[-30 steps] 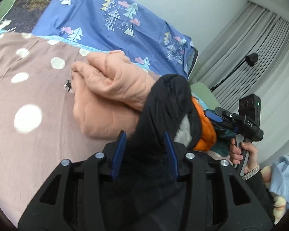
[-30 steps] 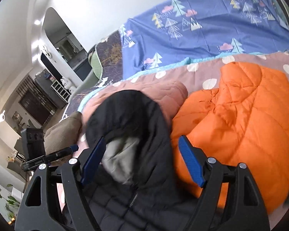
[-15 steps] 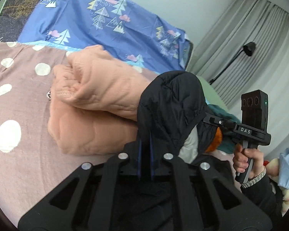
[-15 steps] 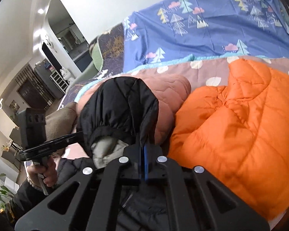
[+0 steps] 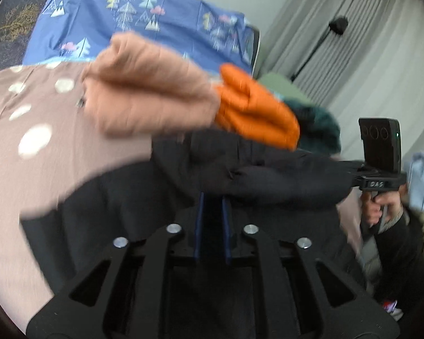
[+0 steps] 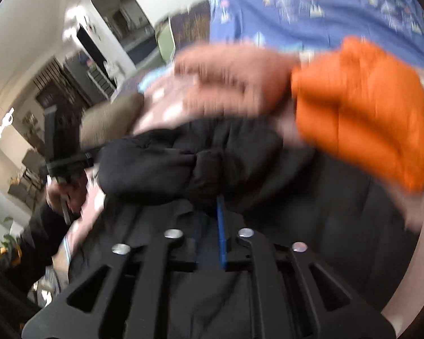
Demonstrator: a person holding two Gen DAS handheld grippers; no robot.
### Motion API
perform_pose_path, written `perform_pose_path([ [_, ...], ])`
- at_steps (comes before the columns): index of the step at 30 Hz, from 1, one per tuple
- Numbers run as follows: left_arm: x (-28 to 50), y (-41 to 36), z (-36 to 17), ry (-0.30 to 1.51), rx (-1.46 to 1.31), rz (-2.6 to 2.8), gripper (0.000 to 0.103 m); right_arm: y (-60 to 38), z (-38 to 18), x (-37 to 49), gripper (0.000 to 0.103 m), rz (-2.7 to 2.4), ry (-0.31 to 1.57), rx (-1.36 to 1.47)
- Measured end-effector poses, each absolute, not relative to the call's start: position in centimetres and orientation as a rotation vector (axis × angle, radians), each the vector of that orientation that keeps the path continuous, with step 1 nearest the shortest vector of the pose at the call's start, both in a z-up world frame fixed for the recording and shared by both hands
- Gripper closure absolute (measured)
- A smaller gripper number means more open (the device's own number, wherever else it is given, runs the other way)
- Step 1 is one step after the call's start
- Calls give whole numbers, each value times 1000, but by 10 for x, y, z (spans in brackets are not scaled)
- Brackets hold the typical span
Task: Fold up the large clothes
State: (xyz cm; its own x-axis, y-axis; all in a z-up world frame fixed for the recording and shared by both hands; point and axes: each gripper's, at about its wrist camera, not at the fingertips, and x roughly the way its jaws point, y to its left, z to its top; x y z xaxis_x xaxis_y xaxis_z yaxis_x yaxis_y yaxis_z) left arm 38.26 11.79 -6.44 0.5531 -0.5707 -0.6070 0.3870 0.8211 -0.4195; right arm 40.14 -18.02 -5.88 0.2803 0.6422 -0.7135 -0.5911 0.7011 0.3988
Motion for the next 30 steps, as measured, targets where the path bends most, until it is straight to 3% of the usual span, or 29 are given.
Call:
perform_pose_path([
  [2, 360, 125, -72, 818, -238, -560, 81, -184, -70, 381, 75, 823, 1022, 29],
  [7, 310, 140, -67, 777, -251, -550, 76, -201, -67, 341, 75, 775, 995, 72],
  [15, 307, 117, -27, 677, -328, -512, 75, -174, -25, 341, 81, 707, 742, 210],
  [18, 331, 83, -32, 706, -326, -491, 75, -147, -49, 365, 91, 664, 824, 244],
  [19, 340, 71, -43, 745, -327, -486, 82, -138, -63, 372, 94, 634, 863, 234],
  [24, 363, 42, -108, 933, -292, -434, 87, -132, -119, 368, 95, 549, 992, 234],
  [27, 363, 47, -122, 949, -327, -457, 87, -138, -132, 357, 98, 561, 1017, 249],
  [30, 352, 56, -114, 925, -376, -484, 85, -153, -120, 338, 95, 586, 996, 320],
])
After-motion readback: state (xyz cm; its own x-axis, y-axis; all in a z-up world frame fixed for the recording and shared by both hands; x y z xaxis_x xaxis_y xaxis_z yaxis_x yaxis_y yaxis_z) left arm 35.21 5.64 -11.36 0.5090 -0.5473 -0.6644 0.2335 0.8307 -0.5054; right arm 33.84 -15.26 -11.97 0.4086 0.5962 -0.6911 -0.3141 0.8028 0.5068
